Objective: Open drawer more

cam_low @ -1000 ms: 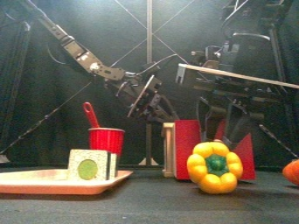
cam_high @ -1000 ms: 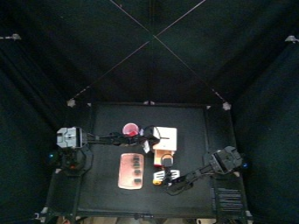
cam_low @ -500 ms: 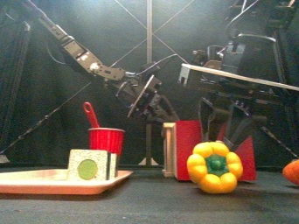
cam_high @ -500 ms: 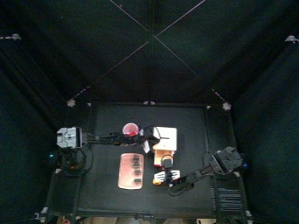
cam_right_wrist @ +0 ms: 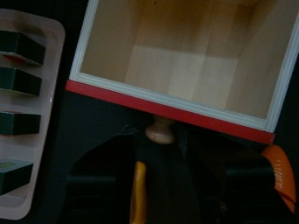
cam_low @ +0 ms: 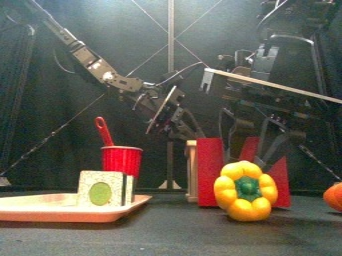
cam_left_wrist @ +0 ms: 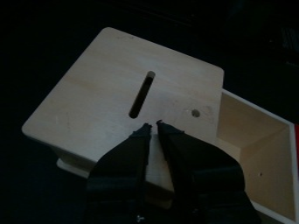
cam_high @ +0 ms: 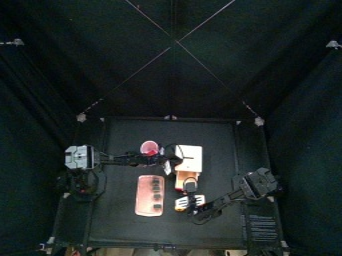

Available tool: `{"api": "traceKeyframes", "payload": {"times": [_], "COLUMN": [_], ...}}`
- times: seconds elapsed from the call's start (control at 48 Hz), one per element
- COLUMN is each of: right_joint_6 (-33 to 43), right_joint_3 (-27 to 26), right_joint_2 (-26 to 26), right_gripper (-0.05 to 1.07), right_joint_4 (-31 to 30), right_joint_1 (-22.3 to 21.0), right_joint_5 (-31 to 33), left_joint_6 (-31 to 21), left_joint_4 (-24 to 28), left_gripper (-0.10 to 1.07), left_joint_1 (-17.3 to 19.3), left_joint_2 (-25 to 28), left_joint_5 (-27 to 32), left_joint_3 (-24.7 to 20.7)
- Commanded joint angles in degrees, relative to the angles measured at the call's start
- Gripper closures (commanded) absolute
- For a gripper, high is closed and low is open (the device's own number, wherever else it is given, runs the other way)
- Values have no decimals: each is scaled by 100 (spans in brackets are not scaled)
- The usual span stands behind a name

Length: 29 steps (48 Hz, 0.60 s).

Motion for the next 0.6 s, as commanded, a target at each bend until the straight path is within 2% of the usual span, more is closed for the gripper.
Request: {"api": "traceKeyframes", "payload": {"times": [0.0,0.229,0.417,0.583], "right_joint_6": [-9,-9,0,0], "right_joint_3": [-70,-35,26,44], "right_joint_2": [-246,-448,-598,-642], "right_gripper": [22,22,22,22], "right_joint_4": [-9,-18,-35,-114], "right_joint_1": [26,158,220,229], "right_joint_5": [-9,-9,-9,-9], "left_joint_6": [-9,18,0,0], "left_joint_4": [9,105,571,659], "left_gripper": [37,37,37,37], "left_joint_1": [44,-9,-9,-9], "left_joint_2": [-18,-141,-466,-782], "left_joint_5": [35,-202,-1178,-1890], "left_joint_3": [35,79,439,791]}}
